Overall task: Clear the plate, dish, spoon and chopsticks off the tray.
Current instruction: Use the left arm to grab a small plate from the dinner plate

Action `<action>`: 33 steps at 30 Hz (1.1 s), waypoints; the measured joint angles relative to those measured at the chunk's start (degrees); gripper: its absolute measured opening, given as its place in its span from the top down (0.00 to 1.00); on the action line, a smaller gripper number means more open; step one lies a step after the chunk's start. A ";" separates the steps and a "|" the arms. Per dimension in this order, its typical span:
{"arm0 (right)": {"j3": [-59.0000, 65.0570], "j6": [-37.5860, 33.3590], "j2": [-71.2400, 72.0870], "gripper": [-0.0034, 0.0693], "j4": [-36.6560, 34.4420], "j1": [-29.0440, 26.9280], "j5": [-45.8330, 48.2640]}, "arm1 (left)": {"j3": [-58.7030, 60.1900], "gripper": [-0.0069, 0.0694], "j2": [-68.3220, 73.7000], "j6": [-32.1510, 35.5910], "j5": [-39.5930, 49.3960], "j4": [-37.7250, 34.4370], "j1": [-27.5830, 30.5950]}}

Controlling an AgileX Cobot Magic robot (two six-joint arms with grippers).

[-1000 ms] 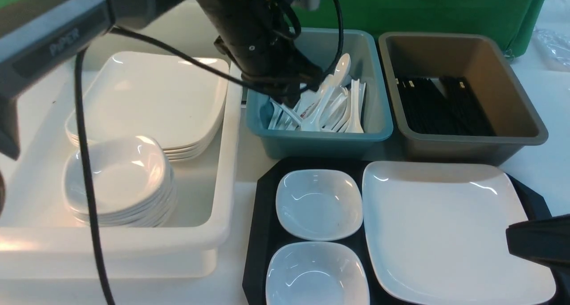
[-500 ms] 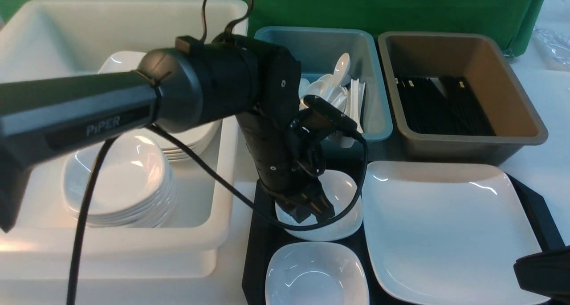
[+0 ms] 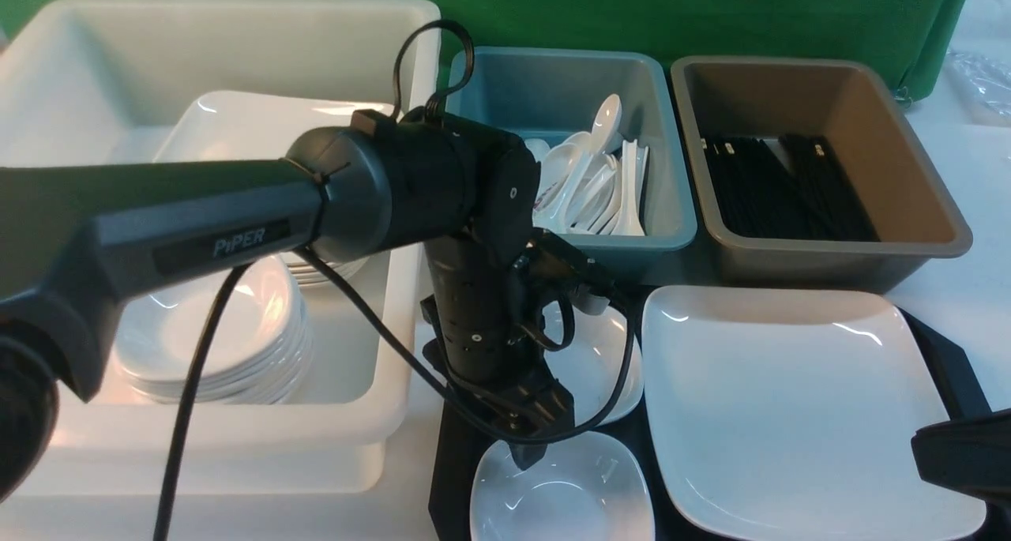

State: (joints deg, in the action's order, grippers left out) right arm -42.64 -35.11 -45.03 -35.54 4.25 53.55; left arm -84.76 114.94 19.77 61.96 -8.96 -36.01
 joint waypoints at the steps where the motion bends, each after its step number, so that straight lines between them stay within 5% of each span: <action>1: 0.00 0.00 0.00 0.89 0.00 0.00 -0.15 | -0.05 0.16 0.27 0.22 -0.07 0.00 0.00; 14: 0.00 0.00 0.00 0.89 0.00 0.00 -0.20 | -0.70 0.27 0.94 4.72 0.92 3.54 -1.40; 33: 0.00 0.00 0.00 0.89 0.00 0.00 -0.38 | 0.00 0.28 3.22 4.72 -3.35 6.39 -5.19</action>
State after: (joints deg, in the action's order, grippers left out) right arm -42.64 -35.11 -45.03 -35.54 4.25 53.17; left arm -84.75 118.16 24.49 58.61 -2.58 -41.19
